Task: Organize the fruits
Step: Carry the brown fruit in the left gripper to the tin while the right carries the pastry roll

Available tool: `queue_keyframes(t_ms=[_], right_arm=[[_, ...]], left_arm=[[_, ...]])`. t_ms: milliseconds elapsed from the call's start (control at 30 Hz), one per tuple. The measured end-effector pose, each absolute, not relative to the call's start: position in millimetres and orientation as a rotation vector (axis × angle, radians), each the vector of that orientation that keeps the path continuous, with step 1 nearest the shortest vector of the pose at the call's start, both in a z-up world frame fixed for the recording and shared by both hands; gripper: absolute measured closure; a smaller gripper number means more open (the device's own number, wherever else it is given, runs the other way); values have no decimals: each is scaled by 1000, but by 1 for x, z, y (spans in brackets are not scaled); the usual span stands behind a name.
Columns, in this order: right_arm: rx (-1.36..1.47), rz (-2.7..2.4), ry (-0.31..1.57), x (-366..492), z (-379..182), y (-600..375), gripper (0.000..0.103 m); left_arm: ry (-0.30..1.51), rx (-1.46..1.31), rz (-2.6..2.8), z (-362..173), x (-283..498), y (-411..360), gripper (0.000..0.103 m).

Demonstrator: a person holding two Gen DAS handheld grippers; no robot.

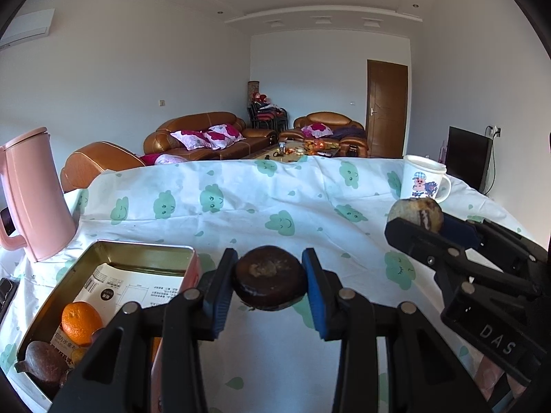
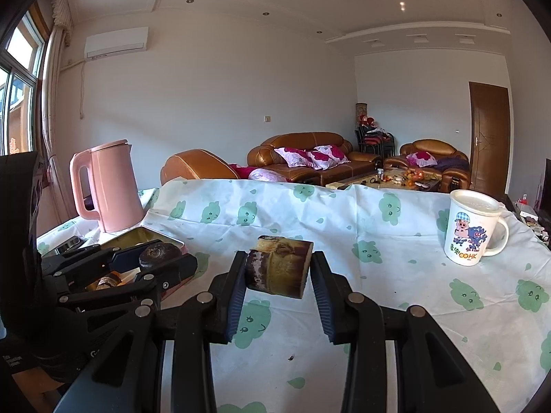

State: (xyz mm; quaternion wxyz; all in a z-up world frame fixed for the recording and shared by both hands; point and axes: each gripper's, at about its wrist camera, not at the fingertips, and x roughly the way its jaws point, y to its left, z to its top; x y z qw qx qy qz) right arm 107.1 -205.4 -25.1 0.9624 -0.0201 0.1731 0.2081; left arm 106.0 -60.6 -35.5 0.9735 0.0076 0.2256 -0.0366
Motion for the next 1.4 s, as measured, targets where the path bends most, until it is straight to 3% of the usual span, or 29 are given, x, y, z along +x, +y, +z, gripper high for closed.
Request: queue_keyframes(t_ms=[467, 1400], right_arm=[[-28, 489, 399, 98, -28, -186, 64], [-95, 725, 427, 99, -2, -63, 64]], left_arm=[[475, 13, -67, -37, 89, -45, 63], [506, -38, 162, -26, 58, 77, 63]])
